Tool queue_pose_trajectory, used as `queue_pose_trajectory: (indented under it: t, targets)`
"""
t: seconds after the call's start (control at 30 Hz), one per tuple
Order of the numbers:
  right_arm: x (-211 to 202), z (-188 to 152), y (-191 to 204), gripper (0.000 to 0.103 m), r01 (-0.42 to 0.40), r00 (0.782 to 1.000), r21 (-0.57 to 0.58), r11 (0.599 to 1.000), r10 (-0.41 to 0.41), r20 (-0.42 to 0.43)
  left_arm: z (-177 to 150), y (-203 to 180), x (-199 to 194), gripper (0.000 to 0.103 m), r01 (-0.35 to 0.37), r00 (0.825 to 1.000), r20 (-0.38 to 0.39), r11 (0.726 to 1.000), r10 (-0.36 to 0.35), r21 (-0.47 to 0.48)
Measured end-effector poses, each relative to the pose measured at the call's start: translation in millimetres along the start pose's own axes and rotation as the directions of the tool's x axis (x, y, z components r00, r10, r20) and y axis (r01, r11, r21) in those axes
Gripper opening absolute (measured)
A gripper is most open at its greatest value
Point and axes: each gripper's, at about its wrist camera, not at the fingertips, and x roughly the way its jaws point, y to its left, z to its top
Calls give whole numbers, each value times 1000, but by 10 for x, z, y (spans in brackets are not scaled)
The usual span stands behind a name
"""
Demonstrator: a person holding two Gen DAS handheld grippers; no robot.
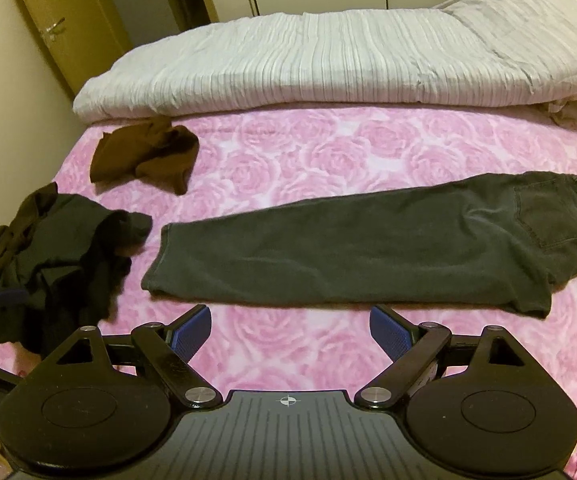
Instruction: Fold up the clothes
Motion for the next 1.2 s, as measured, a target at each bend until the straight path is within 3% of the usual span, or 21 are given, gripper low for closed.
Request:
queue_pose_trajectory:
  t: [0.23, 0.4, 0.5, 0.6, 0.7, 0.83, 0.97, 1.1, 1.17, 1.2]
  targets:
    - [224, 28, 107, 89, 40, 998, -7, 999, -41, -40, 12, 246, 256, 93, 29, 1000, 11, 999, -30, 35]
    - [660, -38, 477, 89, 134, 990, -184, 974, -141, -22, -4, 623, 561, 93, 35, 998, 37, 984, -42, 174]
    - [1070, -214, 889, 89, 163, 986, -345, 924, -168, 16, -94, 914, 832, 93, 19, 998, 47, 951, -35, 309]
    - [1593, -421, 1357, 86, 129, 991, -463, 877, -126, 36, -173, 1191, 1113, 93, 32, 996, 63, 916, -62, 401]
    - [2172, -672, 1860, 59, 94, 996, -570, 817, -81, 48, -228, 1398, 1407, 93, 57, 991, 79, 888, -104, 455]
    - [2837, -941, 2304, 57, 81, 997, -683, 726, -68, 47, -247, 1528, 1724, 93, 81, 985, 89, 856, -146, 510]
    - [3206, -1101, 2503, 57, 132, 991, -763, 633, -81, 105, -246, 1593, 1923, 93, 86, 980, 105, 833, -170, 547]
    - [3337, -1128, 2572, 57, 197, 979, -801, 565, -72, 191, -256, 1713, 1974, 93, 83, 978, 119, 846, -170, 527]
    - [3377, -1102, 2556, 57, 208, 977, -807, 553, -69, 204, -254, 1762, 1975, 93, 78, 979, 123, 852, -164, 518]
    - [3377, -1070, 2527, 51, 203, 977, -804, 560, -65, 201, -256, 1784, 1974, 93, 75, 979, 123, 855, -160, 514]
